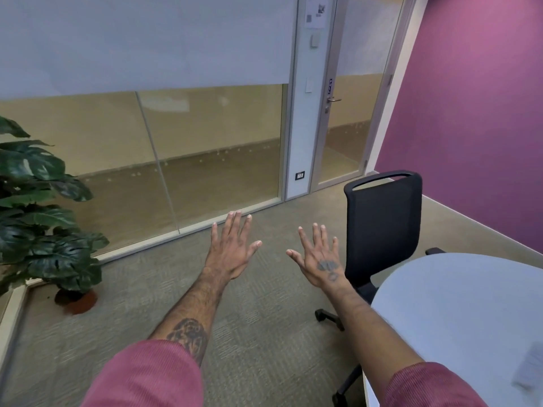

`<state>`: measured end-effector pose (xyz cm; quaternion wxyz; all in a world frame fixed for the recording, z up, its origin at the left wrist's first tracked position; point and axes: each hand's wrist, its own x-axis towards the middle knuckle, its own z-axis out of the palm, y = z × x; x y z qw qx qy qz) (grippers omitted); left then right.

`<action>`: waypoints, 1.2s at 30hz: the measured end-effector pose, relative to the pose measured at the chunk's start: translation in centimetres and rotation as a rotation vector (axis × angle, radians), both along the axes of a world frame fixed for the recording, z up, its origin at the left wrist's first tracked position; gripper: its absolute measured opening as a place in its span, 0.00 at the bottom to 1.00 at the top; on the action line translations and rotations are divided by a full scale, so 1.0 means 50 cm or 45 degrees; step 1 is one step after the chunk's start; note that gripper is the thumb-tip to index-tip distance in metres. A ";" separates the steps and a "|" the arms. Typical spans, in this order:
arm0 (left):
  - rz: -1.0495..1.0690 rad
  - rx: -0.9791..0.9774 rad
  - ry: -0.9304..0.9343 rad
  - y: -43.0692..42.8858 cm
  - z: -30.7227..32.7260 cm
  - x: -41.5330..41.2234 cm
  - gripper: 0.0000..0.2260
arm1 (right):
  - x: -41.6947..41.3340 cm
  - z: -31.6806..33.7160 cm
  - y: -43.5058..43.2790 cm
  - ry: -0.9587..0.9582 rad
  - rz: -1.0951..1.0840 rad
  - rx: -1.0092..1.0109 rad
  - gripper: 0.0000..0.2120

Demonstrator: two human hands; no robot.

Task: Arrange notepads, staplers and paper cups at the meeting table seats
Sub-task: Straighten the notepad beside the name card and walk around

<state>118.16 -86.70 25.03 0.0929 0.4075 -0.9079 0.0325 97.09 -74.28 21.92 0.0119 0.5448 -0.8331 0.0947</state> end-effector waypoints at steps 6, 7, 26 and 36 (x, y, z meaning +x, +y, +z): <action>-0.016 0.001 0.028 -0.160 -0.025 -0.069 0.33 | -0.064 -0.013 -0.145 -0.019 -0.011 -0.010 0.42; -0.016 -0.018 0.014 -0.165 -0.025 -0.070 0.33 | -0.067 -0.013 -0.148 -0.005 -0.001 -0.006 0.42; -0.258 -0.006 0.011 -0.713 -0.044 -0.353 0.33 | -0.305 -0.022 -0.625 -0.076 -0.304 -0.048 0.43; -0.302 0.013 0.025 -0.924 -0.058 -0.613 0.34 | -0.536 -0.039 -0.846 -0.084 -0.363 -0.040 0.42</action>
